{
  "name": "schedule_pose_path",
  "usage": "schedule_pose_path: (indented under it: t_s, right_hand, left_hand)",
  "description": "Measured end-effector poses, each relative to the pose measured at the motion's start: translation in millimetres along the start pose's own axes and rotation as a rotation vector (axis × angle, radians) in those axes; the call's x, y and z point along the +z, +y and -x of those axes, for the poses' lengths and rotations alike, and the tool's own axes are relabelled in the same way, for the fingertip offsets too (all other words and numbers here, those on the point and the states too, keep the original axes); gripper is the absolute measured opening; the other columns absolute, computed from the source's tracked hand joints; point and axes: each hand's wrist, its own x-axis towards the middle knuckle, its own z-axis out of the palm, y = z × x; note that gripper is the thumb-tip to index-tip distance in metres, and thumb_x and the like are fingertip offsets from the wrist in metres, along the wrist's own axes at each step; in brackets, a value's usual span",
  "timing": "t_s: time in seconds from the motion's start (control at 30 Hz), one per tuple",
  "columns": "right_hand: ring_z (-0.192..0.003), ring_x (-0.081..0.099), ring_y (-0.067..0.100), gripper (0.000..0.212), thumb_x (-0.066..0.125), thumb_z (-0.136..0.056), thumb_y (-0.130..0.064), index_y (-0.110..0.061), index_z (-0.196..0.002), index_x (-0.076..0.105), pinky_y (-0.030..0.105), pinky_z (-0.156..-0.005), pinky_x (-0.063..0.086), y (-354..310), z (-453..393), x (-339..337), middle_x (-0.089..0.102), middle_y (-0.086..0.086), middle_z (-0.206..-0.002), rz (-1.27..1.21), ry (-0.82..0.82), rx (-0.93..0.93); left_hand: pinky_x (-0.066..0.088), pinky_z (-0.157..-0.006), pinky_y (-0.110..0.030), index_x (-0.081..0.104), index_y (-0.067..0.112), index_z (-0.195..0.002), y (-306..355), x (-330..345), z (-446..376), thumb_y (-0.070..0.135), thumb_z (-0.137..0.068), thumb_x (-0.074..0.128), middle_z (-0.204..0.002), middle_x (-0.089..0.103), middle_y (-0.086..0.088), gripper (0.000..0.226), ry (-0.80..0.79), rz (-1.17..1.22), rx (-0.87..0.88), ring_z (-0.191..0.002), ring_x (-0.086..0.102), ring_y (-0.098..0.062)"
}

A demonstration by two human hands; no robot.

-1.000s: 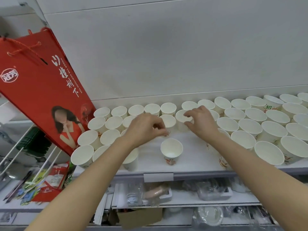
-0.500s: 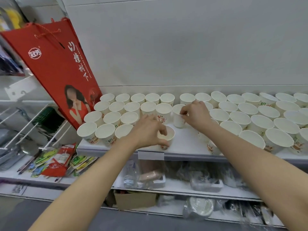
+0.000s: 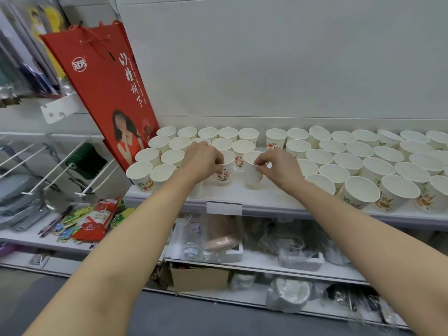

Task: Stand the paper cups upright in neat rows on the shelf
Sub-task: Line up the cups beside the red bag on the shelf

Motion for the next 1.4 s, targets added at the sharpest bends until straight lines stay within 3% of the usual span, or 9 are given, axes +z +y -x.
schedule_pose_path:
  t_s: [0.27,0.37,0.5,0.73,0.83,1.07,1.23,1.4]
  right_hand:
    - [-0.094,0.055,0.019,0.011,0.068,-0.085,-0.022,-0.02,-0.094,0.073,0.032,-0.076,0.043,-21.2,-2.6,26.1,0.069,-0.003,-0.092,-0.005,0.005,0.015]
    - [-0.104,0.049,0.02,0.026,0.075,-0.079,-0.021,-0.019,-0.105,0.071,0.03,-0.085,0.039,-21.7,1.4,28.3,0.068,-0.002,-0.106,-0.035,0.04,0.005]
    - [-0.114,0.043,0.018,0.036,0.074,-0.08,-0.017,-0.024,-0.115,0.066,0.033,-0.099,0.036,-8.8,9.8,16.8,0.064,-0.006,-0.119,0.103,0.014,-0.061]
    - [-0.105,0.047,0.018,0.015,0.068,-0.086,-0.02,-0.021,-0.1,0.073,0.03,-0.088,0.036,-19.0,4.1,20.6,0.069,-0.004,-0.104,0.177,0.011,-0.04]
    - [-0.097,0.048,0.019,0.011,0.067,-0.087,-0.02,-0.018,-0.095,0.074,0.026,-0.079,0.032,-21.6,4.9,20.5,0.071,-0.003,-0.093,0.163,0.06,-0.041]
    - [-0.092,0.053,0.024,0.012,0.065,-0.086,-0.019,-0.02,-0.094,0.074,0.035,-0.081,0.038,-28.4,-7.1,38.0,0.071,-0.001,-0.09,0.191,0.073,-0.033]
    - [-0.096,0.055,0.025,0.023,0.067,-0.086,-0.031,-0.018,-0.105,0.072,0.037,-0.084,0.04,-31.6,-4.1,37.5,0.071,0.0,-0.101,0.138,0.126,-0.017]
    - [-0.094,0.057,0.018,0.017,0.065,-0.088,-0.035,-0.022,-0.098,0.073,0.036,-0.084,0.044,-19.8,37.2,11.0,0.072,-0.006,-0.098,0.14,0.318,0.065]
  left_hand:
    - [0.024,-0.075,-0.03,0.074,0.029,-0.086,-11.0,19.2,-14.5,0.029,-0.083,0.064,-0.089,0.068,-0.002,0.01,-0.047,-0.085,0.073,-0.094,0.052,-0.025]
    - [0.027,-0.076,-0.031,0.073,0.029,-0.092,-17.6,21.6,-14.8,0.031,-0.083,0.067,-0.094,0.07,0.004,0.012,-0.001,-0.061,0.15,-0.095,0.054,-0.023]
    - [0.03,-0.079,-0.03,0.072,0.032,-0.093,-30.2,15.9,-14.4,0.036,-0.083,0.07,-0.094,0.07,0.01,0.011,0.038,-0.008,0.23,-0.096,0.054,-0.02]
    - [0.025,-0.076,-0.028,0.073,0.03,-0.081,-40.4,13.5,-16.5,0.026,-0.08,0.069,-0.082,0.07,0.008,0.006,0.052,-0.04,0.215,-0.091,0.056,-0.018]
    - [0.027,-0.076,-0.029,0.073,0.029,-0.082,-41.5,14.3,-14.4,0.025,-0.081,0.066,-0.082,0.07,0.006,0.008,0.109,-0.059,0.22,-0.089,0.055,-0.02]
    - [0.033,-0.084,-0.031,0.073,0.029,-0.094,-36.1,24.1,-12.0,0.033,-0.089,0.063,-0.094,0.071,0.006,0.012,0.109,-0.076,0.22,-0.096,0.052,-0.02]
    - [0.043,-0.086,-0.036,0.067,0.03,-0.115,-30.2,13.2,-6.4,0.044,-0.088,0.065,-0.115,0.067,0.004,0.03,0.133,0.035,0.175,-0.109,0.055,-0.022]
    - [0.05,-0.076,-0.034,0.069,0.032,-0.111,18.2,2.7,-1.5,0.039,-0.092,0.062,-0.108,0.068,0.011,0.021,0.208,0.288,0.195,-0.102,0.058,-0.012]
